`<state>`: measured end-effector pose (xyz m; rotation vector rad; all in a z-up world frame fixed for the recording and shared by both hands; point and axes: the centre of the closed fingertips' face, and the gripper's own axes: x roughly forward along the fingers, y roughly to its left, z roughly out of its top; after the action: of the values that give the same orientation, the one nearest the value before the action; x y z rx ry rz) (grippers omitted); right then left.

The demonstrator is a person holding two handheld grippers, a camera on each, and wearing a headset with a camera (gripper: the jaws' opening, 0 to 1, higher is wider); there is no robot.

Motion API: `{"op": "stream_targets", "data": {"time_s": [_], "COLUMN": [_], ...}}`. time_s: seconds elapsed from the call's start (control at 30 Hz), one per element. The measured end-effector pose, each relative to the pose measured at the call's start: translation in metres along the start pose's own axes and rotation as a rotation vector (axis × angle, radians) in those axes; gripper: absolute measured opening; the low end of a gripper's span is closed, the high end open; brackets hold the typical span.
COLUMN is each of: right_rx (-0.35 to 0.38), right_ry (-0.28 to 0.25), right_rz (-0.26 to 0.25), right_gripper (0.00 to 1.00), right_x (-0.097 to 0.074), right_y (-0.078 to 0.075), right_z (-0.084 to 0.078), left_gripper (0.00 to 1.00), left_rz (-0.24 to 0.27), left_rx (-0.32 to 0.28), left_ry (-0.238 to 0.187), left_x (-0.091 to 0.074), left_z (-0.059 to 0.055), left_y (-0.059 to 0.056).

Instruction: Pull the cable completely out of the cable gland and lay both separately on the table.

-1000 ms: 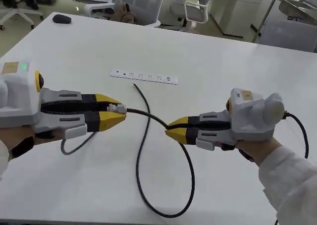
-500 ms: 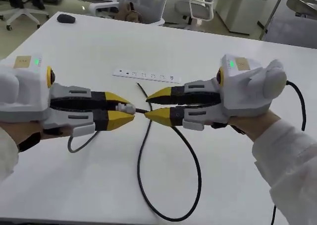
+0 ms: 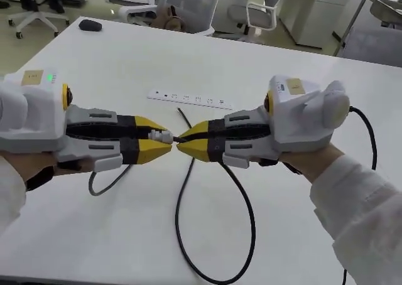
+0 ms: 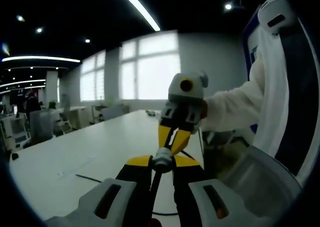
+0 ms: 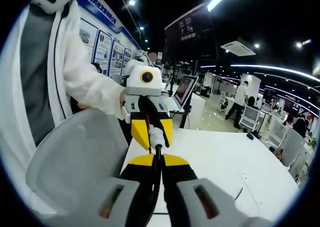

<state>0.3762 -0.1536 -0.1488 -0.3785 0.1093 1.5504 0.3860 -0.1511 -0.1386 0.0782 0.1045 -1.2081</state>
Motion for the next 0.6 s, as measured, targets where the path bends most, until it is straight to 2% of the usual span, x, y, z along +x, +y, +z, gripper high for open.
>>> {"op": "stream_targets", "data": {"time_s": [0.3, 0.6], "right_rx": [0.001, 0.027], "right_ry": [0.006, 0.019], "right_rz": [0.007, -0.012], "right_gripper": [0.02, 0.02], "right_x": [-0.005, -0.015], "right_y": [0.001, -0.007], "right_z": [-0.008, -0.023], "left_gripper": [0.17, 0.17], "left_rz": [0.006, 0.029], "left_rx": [0.01, 0.002], "left_ry": [0.018, 0.023], "left_x": [0.002, -0.004], "left_z": [-0.004, -0.008], "left_y": [0.0, 0.007]}}
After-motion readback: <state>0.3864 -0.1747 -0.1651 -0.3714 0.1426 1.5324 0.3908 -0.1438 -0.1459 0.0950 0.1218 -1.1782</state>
